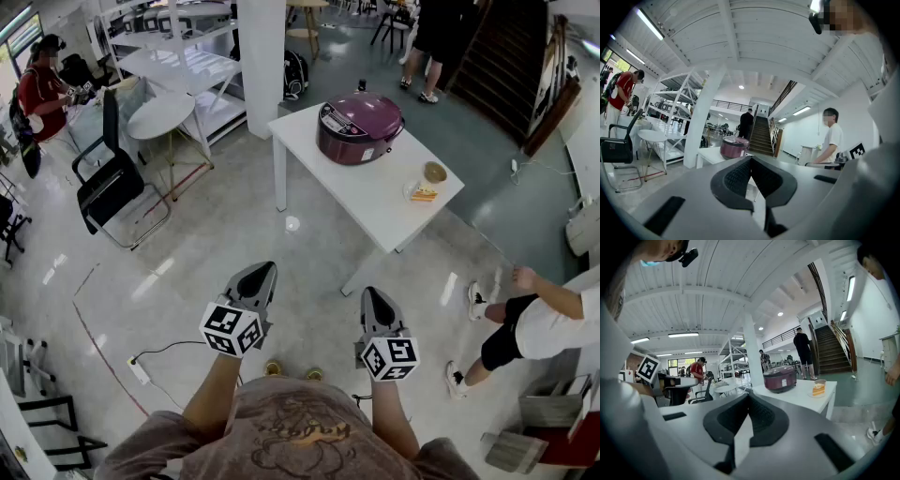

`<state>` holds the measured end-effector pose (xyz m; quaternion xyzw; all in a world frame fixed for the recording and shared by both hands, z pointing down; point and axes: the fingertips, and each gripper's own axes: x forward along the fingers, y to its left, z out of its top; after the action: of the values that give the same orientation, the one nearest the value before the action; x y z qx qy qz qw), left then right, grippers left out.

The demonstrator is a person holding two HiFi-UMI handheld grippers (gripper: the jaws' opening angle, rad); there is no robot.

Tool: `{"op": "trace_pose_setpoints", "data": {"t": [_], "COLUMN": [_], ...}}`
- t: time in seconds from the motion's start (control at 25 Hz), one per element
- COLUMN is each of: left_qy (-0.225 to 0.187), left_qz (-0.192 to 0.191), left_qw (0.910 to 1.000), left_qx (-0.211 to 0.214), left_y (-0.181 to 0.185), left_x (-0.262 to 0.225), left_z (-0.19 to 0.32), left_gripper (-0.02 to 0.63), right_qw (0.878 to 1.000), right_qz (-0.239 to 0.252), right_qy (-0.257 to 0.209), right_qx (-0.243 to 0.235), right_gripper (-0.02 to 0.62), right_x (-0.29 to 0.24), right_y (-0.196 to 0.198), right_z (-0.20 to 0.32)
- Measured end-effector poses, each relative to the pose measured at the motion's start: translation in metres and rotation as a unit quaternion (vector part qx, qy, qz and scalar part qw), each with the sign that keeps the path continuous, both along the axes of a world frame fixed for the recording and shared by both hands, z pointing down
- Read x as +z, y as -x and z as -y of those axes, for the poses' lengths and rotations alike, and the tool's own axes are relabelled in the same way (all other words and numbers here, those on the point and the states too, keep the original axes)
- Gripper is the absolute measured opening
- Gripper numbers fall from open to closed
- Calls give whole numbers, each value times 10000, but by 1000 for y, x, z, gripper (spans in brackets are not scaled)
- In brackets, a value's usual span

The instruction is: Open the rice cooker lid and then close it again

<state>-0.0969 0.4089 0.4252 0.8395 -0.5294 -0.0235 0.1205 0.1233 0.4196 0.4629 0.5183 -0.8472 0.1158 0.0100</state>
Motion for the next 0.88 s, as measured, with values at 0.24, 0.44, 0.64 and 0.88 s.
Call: {"op": "trace_pose_setpoints", "data": {"t": [0.24, 0.44, 0.64, 0.88], "left_qy": [-20, -31, -96, -60], "left_qz": [-11, -14, -44, -84], "left_qw": [10000, 9999, 9995, 9992], "left_qx": [65, 140, 297, 378], "left_y": [3, 12, 25, 45], "left_x": [-1, 1, 1, 7], "left_z": [-5, -4, -5, 1], "left_gripper": [21, 21, 21, 21], "right_qw": [10000, 9999, 9997, 9992], "right_qz": [36, 32, -11, -60], "right_qy": [-6, 5, -31, -57], "right_qx": [80, 157, 253, 380], "right_gripper": [1, 2, 2, 2], "right_x": [-1, 1, 3, 6], "right_y": [5, 14, 32, 48], "right_z": [-5, -7, -10, -11]}}
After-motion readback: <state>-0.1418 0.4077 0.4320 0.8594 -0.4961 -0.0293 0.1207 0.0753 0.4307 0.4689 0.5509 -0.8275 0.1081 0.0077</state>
